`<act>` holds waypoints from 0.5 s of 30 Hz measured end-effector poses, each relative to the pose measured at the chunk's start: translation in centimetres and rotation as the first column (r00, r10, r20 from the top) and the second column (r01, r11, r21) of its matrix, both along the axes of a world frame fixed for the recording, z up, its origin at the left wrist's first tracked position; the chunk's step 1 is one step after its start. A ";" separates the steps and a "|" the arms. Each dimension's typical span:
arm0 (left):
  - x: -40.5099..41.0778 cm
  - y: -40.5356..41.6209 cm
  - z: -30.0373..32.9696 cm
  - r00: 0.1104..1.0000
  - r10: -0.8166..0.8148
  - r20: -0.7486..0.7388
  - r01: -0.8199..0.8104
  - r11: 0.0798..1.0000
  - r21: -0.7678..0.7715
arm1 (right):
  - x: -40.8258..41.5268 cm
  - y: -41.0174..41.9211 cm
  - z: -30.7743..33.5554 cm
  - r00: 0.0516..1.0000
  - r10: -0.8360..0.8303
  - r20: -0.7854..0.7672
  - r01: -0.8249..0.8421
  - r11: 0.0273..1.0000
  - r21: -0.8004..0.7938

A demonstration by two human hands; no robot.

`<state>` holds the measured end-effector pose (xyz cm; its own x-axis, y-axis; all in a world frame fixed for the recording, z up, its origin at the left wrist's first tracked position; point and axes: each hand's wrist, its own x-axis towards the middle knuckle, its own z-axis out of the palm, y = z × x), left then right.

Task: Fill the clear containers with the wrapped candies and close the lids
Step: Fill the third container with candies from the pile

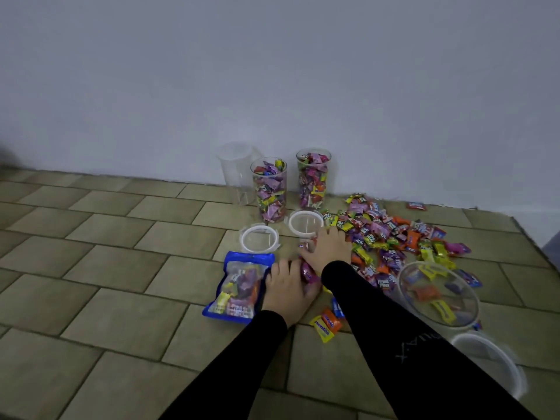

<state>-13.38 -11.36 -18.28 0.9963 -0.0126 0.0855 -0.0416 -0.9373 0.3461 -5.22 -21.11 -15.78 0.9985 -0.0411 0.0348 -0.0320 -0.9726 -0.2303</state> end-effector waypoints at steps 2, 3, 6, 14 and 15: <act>0.6 0.0 -0.2 1.000 0.007 0.022 -0.007 1.000 0.000 | 0.2 -0.2 -0.6 1.000 -0.014 0.022 0.013 1.000 0.024; 0.8 0.0 -0.1 1.000 0.013 0.017 -0.013 1.000 -0.009 | 0.3 -0.2 -0.8 0.999 -0.019 0.039 0.017 0.999 0.038; 1.1 -0.3 0.2 1.000 0.024 -0.006 -0.024 0.999 -0.029 | 0.4 0.1 -1.1 0.999 -0.009 0.052 0.007 0.999 0.043; 1.7 -0.5 -0.2 0.998 0.027 0.061 -0.030 0.999 0.045 | 0.5 -0.4 -2.3 0.997 -0.017 0.079 0.017 1.000 0.001; 2.0 -0.5 0.0 0.998 -0.007 0.063 0.003 0.998 0.061 | 0.6 -0.5 -2.3 0.997 -0.024 0.075 0.023 1.000 0.019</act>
